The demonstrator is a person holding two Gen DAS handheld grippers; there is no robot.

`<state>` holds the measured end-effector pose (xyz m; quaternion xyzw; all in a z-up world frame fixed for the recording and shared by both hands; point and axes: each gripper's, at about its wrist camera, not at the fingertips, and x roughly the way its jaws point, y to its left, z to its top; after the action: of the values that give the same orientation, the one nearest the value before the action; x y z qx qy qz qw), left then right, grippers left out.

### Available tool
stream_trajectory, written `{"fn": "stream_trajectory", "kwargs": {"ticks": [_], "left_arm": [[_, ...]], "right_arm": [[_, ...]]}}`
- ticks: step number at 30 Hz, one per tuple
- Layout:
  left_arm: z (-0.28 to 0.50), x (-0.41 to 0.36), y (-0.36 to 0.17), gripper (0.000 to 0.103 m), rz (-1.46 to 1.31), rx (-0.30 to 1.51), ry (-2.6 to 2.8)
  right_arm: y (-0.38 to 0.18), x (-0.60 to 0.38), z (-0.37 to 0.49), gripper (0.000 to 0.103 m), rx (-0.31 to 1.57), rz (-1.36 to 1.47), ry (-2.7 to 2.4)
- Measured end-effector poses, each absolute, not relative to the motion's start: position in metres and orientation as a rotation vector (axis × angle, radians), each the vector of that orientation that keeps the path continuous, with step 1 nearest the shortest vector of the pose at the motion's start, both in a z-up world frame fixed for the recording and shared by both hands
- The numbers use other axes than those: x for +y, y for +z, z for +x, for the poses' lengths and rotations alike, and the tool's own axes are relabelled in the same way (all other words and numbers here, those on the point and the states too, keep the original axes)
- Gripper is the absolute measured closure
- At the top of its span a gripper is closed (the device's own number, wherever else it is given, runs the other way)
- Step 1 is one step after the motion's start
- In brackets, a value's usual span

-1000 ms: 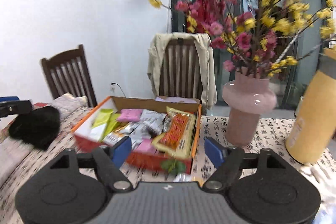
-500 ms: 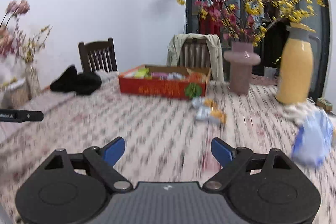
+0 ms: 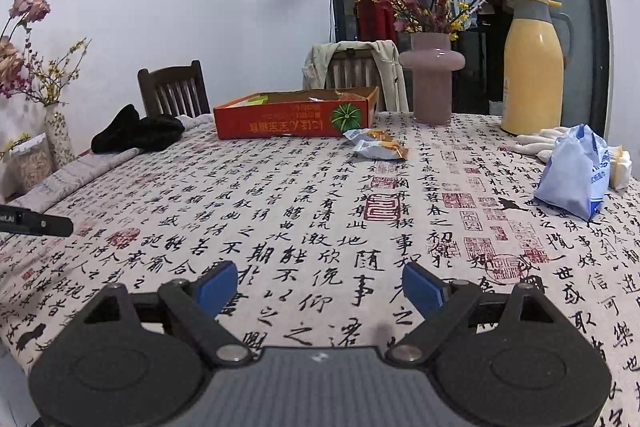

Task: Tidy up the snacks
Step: 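Withdraw both tools from the box back toward the table, then grasp an oat-crisp packet with the right tool while the left tool grasps another oat-crisp packet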

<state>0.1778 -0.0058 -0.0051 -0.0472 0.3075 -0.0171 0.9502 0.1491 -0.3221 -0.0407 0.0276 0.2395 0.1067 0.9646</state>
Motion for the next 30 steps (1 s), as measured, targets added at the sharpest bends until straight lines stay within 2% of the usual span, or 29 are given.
{"fn": "stream_trajectory", "kwargs": {"ticks": [11,17,24,30], "left_arm": [[0.249,-0.036,-0.005,0.015,-0.061,0.644,-0.091],[0.308,-0.066,0.007,0.015,-0.006,0.613,-0.179],[0.382,-0.101,0.026,0.015,0.018,0.609,-0.279],[0.436,-0.136,0.032,0.015,0.032,0.601,-0.347]], "right_arm": [[-0.023,-0.342,0.219,0.014,0.526,-0.073,0.232],[-0.012,-0.355,0.315,0.014,0.559,-0.194,0.297],[-0.03,-0.36,0.445,0.017,0.675,-0.264,0.319],[-0.042,-0.353,0.5,0.016,0.722,-0.282,0.403]]}}
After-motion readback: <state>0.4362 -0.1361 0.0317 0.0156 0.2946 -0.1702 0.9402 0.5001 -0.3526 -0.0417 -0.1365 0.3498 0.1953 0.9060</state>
